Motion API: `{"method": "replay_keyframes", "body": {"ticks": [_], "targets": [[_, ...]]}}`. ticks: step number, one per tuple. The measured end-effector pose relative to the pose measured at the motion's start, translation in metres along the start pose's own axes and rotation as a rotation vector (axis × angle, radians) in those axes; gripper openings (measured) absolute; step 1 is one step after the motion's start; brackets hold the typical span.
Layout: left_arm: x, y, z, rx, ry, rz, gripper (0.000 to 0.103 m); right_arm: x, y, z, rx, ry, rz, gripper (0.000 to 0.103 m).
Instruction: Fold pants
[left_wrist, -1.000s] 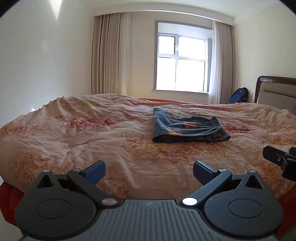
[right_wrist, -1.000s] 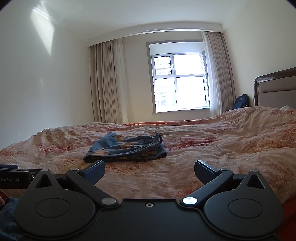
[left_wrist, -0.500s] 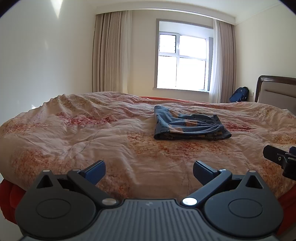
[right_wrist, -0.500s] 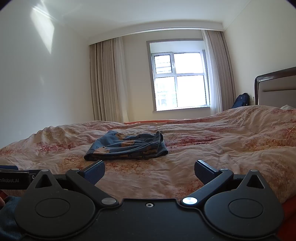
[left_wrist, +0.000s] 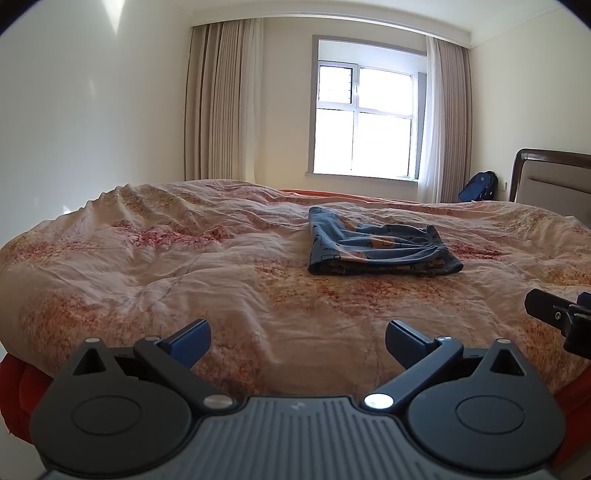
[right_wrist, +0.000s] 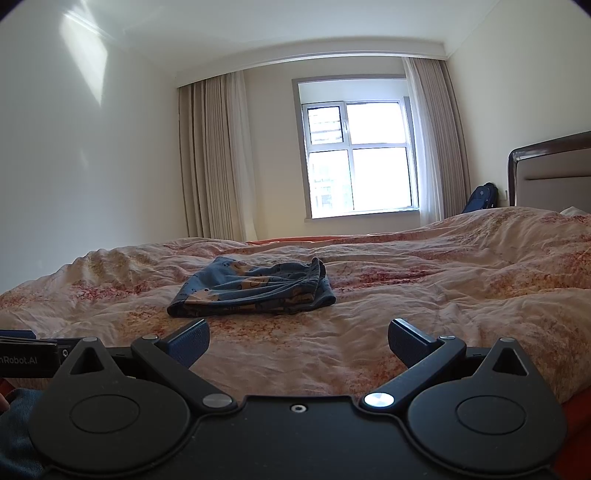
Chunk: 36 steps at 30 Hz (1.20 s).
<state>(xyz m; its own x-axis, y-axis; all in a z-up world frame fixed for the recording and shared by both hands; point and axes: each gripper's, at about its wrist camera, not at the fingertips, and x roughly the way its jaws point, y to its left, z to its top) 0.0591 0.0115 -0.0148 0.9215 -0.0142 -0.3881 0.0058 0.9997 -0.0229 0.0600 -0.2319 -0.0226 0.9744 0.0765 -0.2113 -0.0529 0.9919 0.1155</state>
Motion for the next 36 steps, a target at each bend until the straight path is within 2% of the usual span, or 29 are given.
{"method": "replay_keyframes", "body": {"ticks": [36], "targets": [[-0.0002, 0.0009, 0.0002, -0.001, 0.001, -0.001, 0.103, 0.001, 0.0012, -0.0022, -0.002, 0.005, 0.0, 0.103]]}}
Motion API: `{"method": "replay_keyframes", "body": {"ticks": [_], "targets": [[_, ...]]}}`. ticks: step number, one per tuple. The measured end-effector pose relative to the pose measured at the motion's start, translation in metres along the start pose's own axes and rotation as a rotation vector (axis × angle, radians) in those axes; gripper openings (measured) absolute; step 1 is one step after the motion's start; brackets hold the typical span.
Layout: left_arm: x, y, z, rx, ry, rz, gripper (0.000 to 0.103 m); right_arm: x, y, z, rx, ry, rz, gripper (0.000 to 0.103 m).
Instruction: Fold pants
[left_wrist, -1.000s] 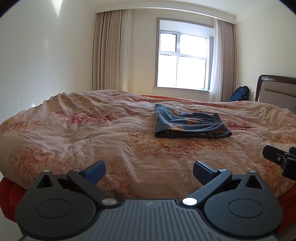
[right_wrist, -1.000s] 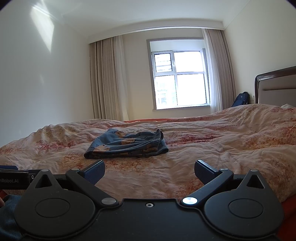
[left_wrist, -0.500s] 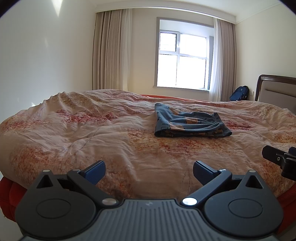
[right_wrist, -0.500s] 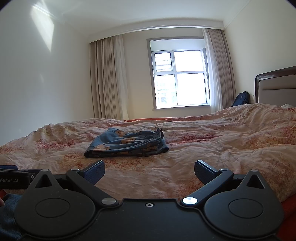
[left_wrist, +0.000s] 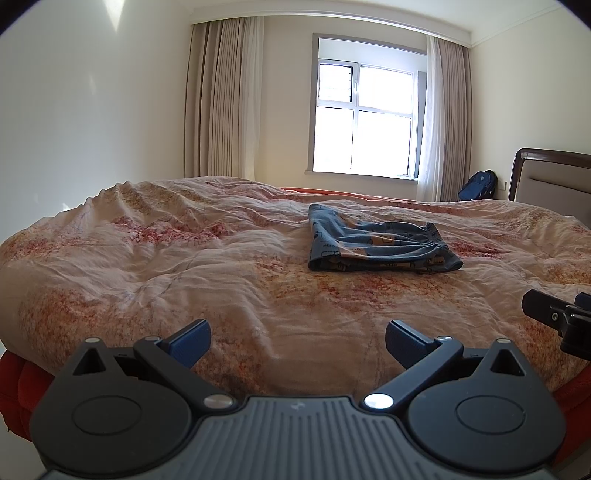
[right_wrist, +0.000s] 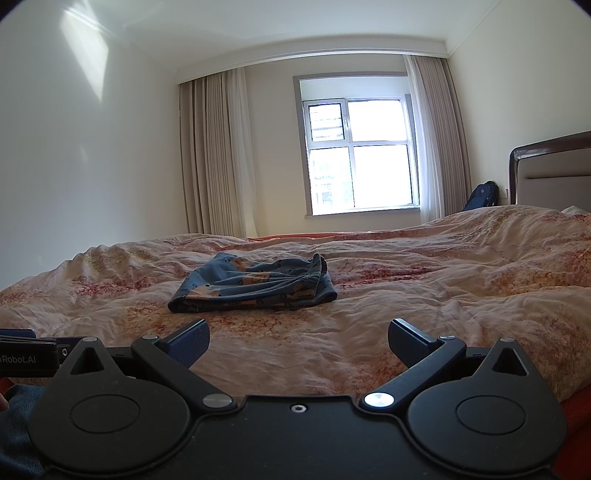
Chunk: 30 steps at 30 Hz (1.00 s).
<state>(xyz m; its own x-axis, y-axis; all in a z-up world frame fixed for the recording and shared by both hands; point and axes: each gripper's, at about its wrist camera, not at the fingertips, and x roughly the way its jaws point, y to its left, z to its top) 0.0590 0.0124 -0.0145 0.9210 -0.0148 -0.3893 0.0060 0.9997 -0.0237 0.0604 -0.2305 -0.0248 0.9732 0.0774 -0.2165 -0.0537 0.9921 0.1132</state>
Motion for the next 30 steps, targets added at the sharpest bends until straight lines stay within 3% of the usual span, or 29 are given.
{"method": "replay_keyframes", "body": {"ticks": [30], "targets": [[0.0006, -0.0004, -0.0018, 0.002, 0.005, -0.001, 0.103, 0.0006, 0.0014, -0.003, -0.001, 0.007, 0.001, 0.103]]}}
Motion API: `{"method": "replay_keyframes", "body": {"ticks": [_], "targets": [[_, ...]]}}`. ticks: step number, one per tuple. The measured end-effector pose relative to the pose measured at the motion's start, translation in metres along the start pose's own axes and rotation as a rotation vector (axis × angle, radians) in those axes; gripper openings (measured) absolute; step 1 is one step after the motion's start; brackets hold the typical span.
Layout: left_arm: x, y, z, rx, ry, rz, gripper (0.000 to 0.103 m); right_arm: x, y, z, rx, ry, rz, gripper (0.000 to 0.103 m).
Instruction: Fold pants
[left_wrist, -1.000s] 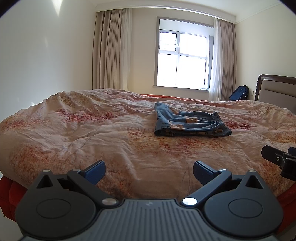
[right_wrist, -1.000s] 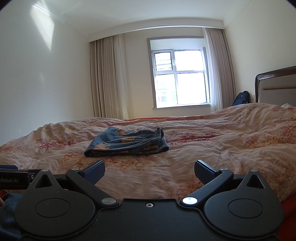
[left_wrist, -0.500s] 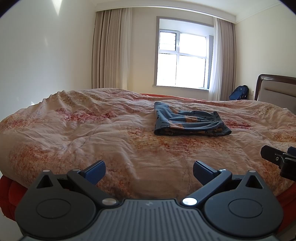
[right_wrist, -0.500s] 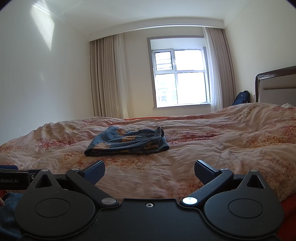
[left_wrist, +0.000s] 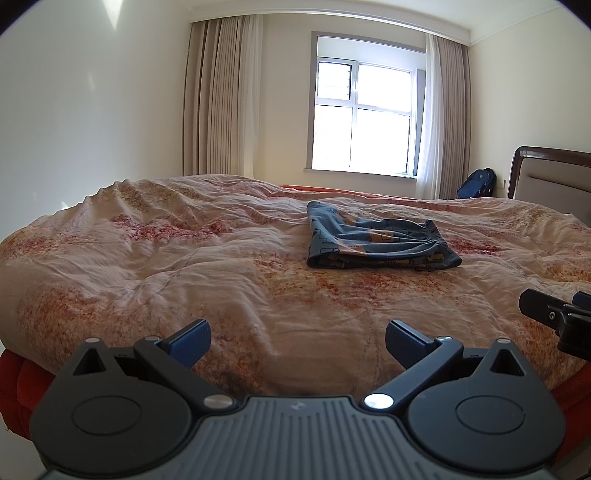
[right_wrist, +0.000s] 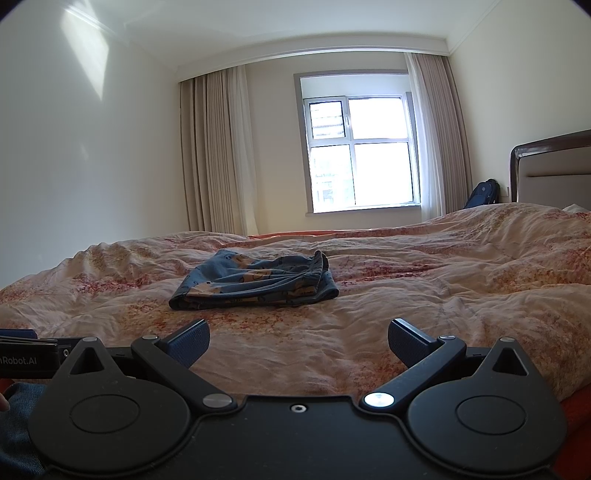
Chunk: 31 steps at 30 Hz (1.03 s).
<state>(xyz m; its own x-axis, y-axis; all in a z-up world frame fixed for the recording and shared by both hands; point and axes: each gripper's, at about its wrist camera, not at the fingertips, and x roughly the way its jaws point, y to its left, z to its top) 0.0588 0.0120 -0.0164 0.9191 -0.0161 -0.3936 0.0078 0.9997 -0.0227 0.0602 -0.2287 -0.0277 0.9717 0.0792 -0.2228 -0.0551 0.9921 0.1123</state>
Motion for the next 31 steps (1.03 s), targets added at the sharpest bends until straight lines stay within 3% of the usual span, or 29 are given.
{"method": "replay_keyframes", "body": {"ticks": [17, 31], "targets": [[0.0007, -0.0005, 0.0003, -0.002, 0.01, -0.016, 0.103, -0.0006, 0.0007, 0.0, 0.0, 0.004, 0.001, 0.103], [0.001, 0.0053, 0.0033, -0.027, 0.019, 0.013, 0.103, 0.0018, -0.0005, -0.002, 0.005, 0.024, 0.002, 0.103]]}}
